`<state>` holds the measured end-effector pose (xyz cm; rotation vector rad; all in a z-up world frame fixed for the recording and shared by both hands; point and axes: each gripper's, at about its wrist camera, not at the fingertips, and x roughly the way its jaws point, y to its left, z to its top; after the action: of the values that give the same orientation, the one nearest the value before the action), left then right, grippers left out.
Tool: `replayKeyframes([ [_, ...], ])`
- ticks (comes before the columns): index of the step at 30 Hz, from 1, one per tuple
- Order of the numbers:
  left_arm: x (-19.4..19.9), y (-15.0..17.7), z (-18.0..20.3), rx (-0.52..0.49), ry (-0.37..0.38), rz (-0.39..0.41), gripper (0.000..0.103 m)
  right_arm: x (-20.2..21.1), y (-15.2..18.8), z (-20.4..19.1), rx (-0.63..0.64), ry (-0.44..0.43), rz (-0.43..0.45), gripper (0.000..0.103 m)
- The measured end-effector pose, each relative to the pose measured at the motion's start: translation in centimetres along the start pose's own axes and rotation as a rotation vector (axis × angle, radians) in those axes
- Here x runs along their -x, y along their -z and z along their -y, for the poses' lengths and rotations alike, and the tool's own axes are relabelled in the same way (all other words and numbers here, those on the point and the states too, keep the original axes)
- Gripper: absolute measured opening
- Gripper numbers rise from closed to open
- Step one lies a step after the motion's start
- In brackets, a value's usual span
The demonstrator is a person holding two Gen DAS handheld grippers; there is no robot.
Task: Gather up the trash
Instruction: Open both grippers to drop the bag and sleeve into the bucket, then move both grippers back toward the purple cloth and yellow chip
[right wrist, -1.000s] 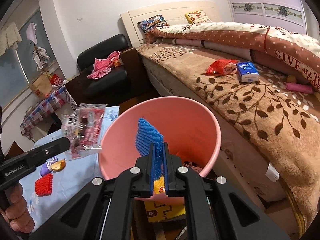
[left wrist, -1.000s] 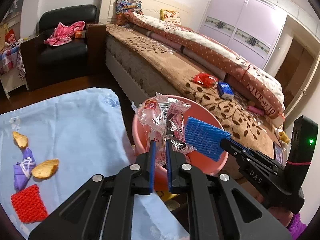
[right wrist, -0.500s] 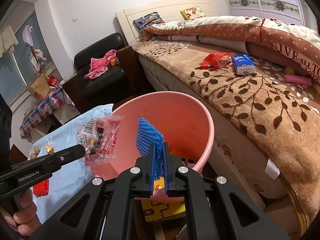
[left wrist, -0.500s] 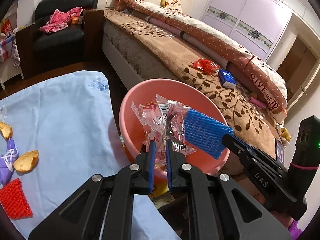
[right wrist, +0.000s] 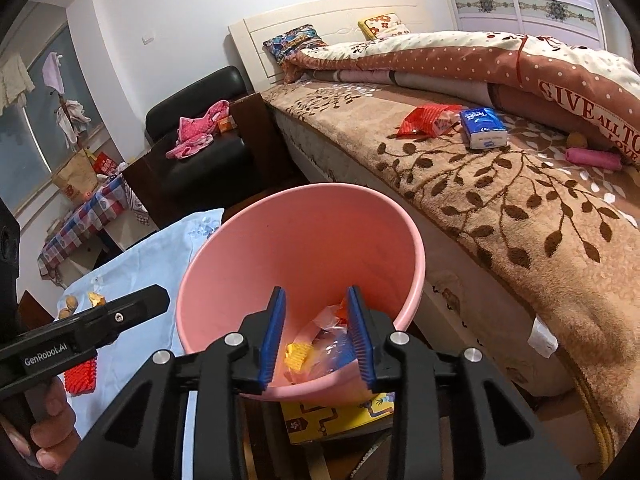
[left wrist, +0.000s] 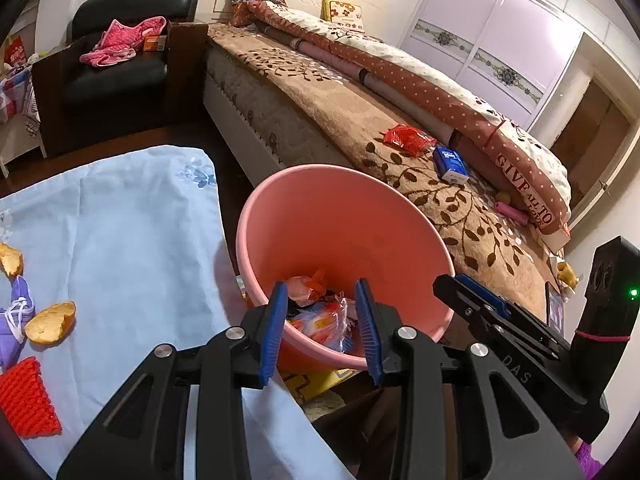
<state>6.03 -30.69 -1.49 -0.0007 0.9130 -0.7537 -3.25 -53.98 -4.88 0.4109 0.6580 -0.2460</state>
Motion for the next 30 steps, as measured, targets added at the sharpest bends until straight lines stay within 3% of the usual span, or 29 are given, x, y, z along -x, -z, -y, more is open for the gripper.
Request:
replayKeyframes([
  [22, 1.5, 0.7, 0.6, -0.056, 0.007, 0.01, 0.037, 2.4, 0.5, -1.4, 0.034, 0.004, 0.021, 0.038],
  [25, 1.7, 0.8, 0.5, -0.055, 0.007, 0.016, 0.048, 2.5, 0.6, -1.7, 0.041, 0.004, 0.02, 0.038],
  [30, 2.0, 1.0, 0.5, -0.061, 0.015, 0.026, 0.049, 2.9, 0.8, -2.2, 0.053, 0.008, 0.019, 0.039],
])
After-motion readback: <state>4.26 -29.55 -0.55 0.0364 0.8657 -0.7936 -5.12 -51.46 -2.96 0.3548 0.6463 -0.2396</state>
